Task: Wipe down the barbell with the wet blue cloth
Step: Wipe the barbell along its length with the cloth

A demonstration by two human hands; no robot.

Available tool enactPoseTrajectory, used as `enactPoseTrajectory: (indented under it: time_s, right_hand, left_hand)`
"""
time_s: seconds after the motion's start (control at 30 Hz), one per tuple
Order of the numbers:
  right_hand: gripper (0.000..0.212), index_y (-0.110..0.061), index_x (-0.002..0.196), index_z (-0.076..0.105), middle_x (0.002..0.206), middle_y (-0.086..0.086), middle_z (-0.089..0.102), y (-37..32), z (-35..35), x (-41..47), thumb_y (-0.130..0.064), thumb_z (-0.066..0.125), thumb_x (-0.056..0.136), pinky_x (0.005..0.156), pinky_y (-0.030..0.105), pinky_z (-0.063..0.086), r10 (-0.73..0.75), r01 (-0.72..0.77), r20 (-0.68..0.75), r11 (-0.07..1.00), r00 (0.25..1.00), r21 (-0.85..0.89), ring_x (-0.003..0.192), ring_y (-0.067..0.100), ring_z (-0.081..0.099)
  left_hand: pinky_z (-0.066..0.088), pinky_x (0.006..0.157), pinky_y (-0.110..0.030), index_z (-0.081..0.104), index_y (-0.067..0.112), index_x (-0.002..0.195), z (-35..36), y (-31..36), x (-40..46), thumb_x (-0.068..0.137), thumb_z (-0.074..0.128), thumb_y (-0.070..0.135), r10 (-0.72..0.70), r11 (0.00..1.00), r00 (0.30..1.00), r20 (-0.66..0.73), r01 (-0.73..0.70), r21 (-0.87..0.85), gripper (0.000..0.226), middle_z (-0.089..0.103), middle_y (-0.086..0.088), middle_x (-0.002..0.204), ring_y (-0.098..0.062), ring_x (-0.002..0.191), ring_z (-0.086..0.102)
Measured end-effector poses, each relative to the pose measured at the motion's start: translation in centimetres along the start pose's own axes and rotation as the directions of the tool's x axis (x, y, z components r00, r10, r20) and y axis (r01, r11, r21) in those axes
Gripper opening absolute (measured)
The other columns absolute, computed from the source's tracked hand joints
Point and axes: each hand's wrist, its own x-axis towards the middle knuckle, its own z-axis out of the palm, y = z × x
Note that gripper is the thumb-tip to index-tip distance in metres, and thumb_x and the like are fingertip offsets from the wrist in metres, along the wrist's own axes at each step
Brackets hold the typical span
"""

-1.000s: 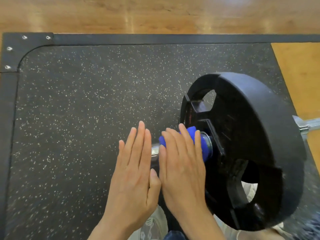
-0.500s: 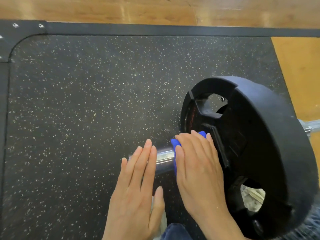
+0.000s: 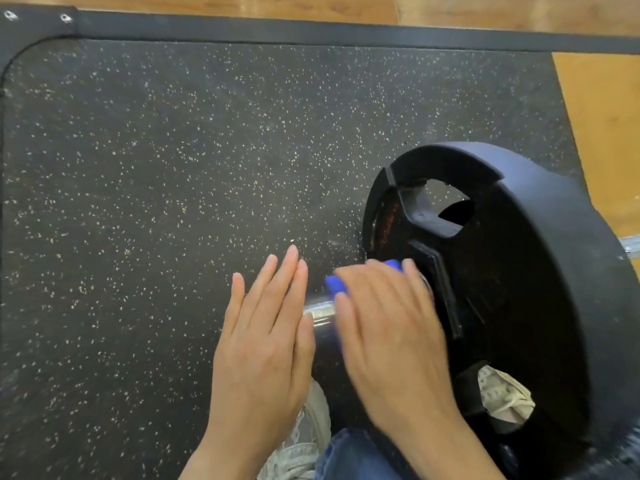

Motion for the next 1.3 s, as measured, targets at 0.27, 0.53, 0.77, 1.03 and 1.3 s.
enactPoseTrajectory:
  time_s: [0.27, 0.53, 0.77, 1.03, 1.3]
  right_hand:
    - [0.027, -0.028, 0.072, 0.036, 0.069, -0.012, 0.036, -0.8, 0.6, 2.5, -0.026, 0.032, 0.099, 0.077, 0.034, 0.033, 0.057, -0.061, -0.040, 0.994, 0.998, -0.091, 0.069, 0.017, 0.035]
    - [0.029, -0.029, 0.066, 0.033, 0.060, -0.005, 0.053, -1.1, 0.6, 3.6, -0.027, 0.036, 0.094, 0.072, 0.035, 0.032, 0.034, -0.024, 0.050, 0.984, 0.998, -0.178, 0.064, 0.019, 0.034]
    - [0.031, -0.022, 0.093, 0.064, 0.090, -0.010, 0.061, -0.7, 1.1, 1.3, -0.025, 0.035, 0.103, 0.105, 0.039, 0.040, 0.066, -0.064, -0.100, 0.998, 0.993, 0.020, 0.090, 0.016, 0.056]
    - [0.028, -0.020, 0.100, 0.066, 0.098, -0.009, 0.063, -0.5, 1.9, 2.6, -0.024, 0.039, 0.103, 0.108, 0.044, 0.038, 0.008, -0.003, -0.191, 1.000, 0.981, 0.028, 0.098, 0.017, 0.058]
    - [0.042, -0.015, 0.129, 0.064, 0.131, -0.003, 0.062, -1.1, 3.3, 5.4, -0.030, 0.030, 0.108, 0.118, 0.047, 0.027, -0.003, 0.016, -0.271, 0.999, 0.963, 0.049, 0.134, 0.024, 0.049]
  left_hand:
    - [0.003, 0.128, -0.038, 0.040, 0.000, 0.151, 0.5, -0.2, -0.2, 0.109, 0.021, 0.025, -0.004, 1.000, 1.000, -0.024, 0.004, -0.003, 0.052, 0.033, -0.011, 0.162, -0.023, 0.153, 0.026]
    - [0.002, 0.127, -0.037, 0.041, 0.001, 0.149, 0.7, -0.3, 0.2, 0.105, 0.029, 0.018, 0.018, 1.000, 0.996, -0.083, -0.019, -0.003, 0.049, 0.034, -0.009, 0.161, -0.022, 0.154, 0.020]
    - [0.008, 0.127, -0.041, 0.060, 0.003, 0.136, 1.2, -0.5, 1.6, 0.111, 0.025, 0.024, 0.024, 1.000, 0.985, -0.172, -0.027, -0.015, 0.048, 0.053, -0.006, 0.149, -0.024, 0.147, 0.036]
    - [0.009, 0.127, -0.041, 0.067, 0.006, 0.130, 1.1, -1.0, 3.9, 0.110, 0.023, 0.023, 0.051, 0.999, 0.968, -0.245, -0.049, 0.016, 0.050, 0.058, -0.003, 0.143, -0.023, 0.144, 0.042]
    - [0.009, 0.126, -0.042, 0.069, 0.013, 0.128, 0.3, -2.1, 9.3, 0.107, 0.031, 0.025, 0.023, 0.999, 0.949, -0.315, -0.007, 0.052, 0.045, 0.061, -0.002, 0.140, -0.025, 0.144, 0.041]
